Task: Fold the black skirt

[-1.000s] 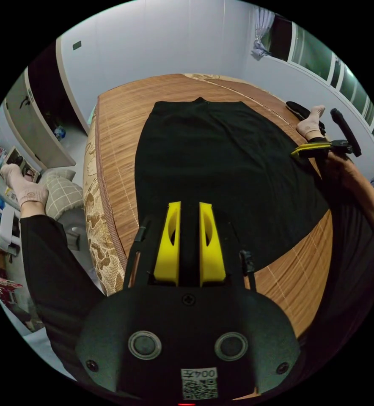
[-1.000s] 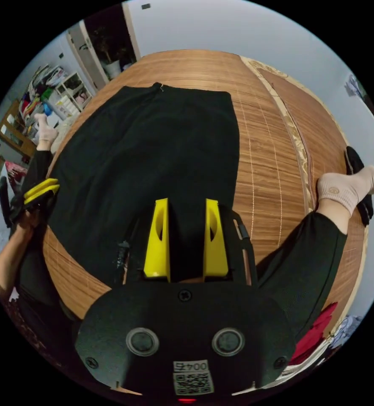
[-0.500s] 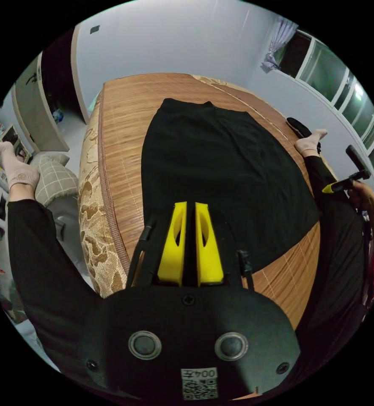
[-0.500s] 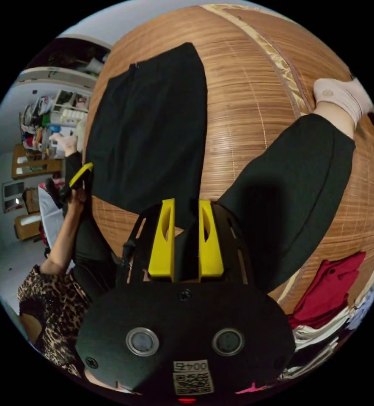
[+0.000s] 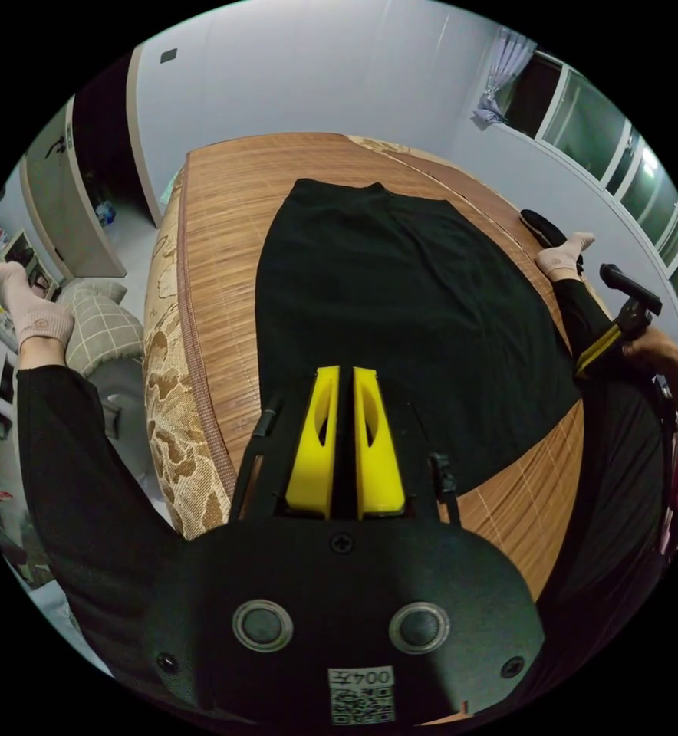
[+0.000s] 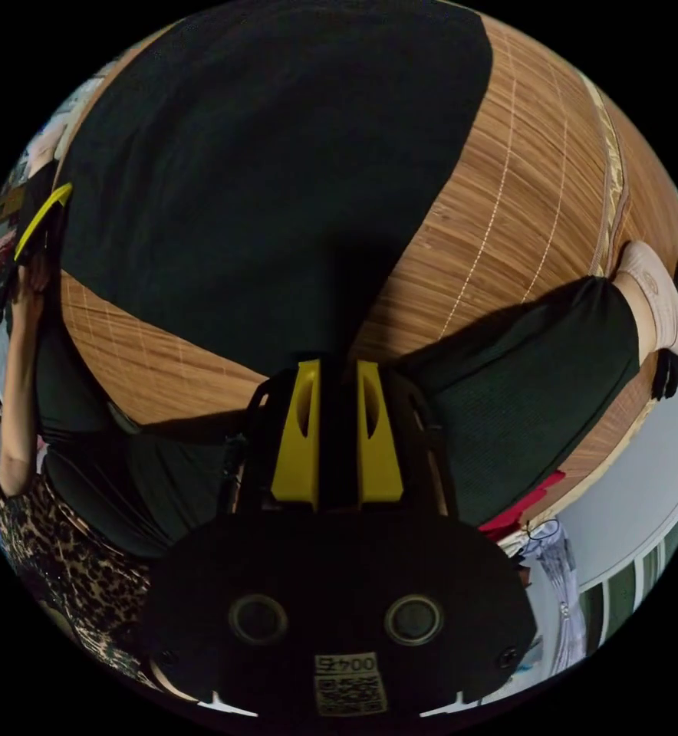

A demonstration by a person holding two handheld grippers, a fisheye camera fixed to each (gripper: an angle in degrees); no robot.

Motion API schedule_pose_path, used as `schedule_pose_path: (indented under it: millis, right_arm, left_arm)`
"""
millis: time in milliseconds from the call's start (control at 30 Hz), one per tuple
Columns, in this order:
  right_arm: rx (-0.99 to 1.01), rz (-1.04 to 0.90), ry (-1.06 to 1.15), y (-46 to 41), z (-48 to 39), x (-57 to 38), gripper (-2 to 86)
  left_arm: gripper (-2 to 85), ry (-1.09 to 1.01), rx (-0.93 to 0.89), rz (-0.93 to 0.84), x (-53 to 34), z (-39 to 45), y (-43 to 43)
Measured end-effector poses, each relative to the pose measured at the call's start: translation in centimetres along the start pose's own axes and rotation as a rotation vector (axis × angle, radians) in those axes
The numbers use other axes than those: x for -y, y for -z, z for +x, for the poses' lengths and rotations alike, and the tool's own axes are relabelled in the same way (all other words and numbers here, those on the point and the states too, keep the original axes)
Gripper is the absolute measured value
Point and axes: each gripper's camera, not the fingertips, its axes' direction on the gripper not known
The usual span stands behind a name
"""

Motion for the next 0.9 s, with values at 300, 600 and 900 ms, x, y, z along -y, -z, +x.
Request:
schedule_pose_path:
  millis: [300, 600, 900]
  right_arm:
    - [0.063, -0.007, 0.009, -0.3, 1.2, -0.7, 5.1]
    - [0.456, 0.22, -0.096, -0.2, 6.7, -4.4, 8.2]
    - [0.244, 0.072, -0.081, -2.3, 6.6, -4.2, 8.1]
  left_arm:
    - [2.4, -0.064, 0.045, -0.007, -2.3, 4.2, -0.1]
    - [4.5, -0.024, -0.016, 0.073, -4.9, 6.9, 2.1]
    - [3.4, 0.004, -0.007, -0.029, -6.5, 10.7, 0.5]
